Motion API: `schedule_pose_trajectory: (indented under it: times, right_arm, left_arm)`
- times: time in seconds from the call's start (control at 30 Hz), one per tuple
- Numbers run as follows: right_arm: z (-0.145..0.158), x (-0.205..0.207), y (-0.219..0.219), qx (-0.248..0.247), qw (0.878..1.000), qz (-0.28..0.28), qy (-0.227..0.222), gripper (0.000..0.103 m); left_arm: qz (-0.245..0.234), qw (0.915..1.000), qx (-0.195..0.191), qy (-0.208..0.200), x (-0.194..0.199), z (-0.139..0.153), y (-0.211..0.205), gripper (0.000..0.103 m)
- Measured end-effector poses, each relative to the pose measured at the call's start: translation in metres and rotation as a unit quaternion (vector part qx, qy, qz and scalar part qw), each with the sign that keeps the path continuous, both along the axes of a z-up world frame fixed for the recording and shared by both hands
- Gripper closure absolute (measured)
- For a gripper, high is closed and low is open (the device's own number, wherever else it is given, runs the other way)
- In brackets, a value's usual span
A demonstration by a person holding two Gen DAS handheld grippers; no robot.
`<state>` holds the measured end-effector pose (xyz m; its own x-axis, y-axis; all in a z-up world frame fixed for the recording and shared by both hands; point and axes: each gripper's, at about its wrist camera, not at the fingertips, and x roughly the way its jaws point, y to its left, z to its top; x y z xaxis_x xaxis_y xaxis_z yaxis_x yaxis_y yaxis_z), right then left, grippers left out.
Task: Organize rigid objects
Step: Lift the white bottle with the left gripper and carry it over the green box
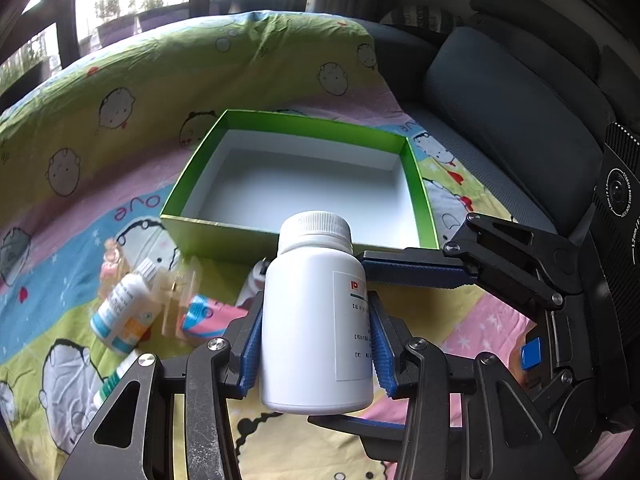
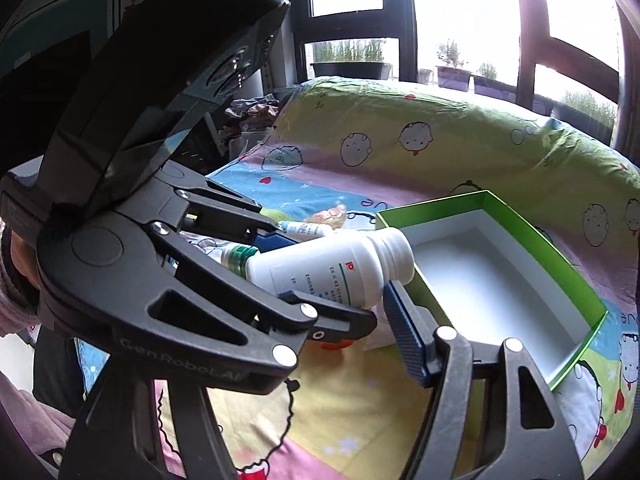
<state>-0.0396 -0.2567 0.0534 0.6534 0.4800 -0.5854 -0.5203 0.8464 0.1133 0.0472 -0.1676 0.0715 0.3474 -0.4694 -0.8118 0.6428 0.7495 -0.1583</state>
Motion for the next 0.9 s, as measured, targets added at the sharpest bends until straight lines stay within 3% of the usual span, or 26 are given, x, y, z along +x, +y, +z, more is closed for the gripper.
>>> schedule_pose_trajectory:
  times: [0.3, 0.53, 0.9]
  right_arm:
    - [0.006, 0.019, -0.042, -0.001, 0.999, -0.042, -0.008, 0.037]
    - [-0.009, 0.039, -0.063, -0.001, 0.998, -0.069, 0.012, 0.037]
    - [-0.040, 0.072, -0.078, 0.004, 0.993, -0.096, 0.062, 0.035]
  left_arm:
    - [-0.031, 0.9994, -0.011, -0.013, 0.018, 0.010, -0.056, 0.056]
    - [-0.036, 0.9989, -0.025, 0.016, 0.046, -0.010, -0.081, 0.056]
    - [-0.031, 0.9987, -0.016, 0.037, 0.071, -0.040, -0.104, 0.056]
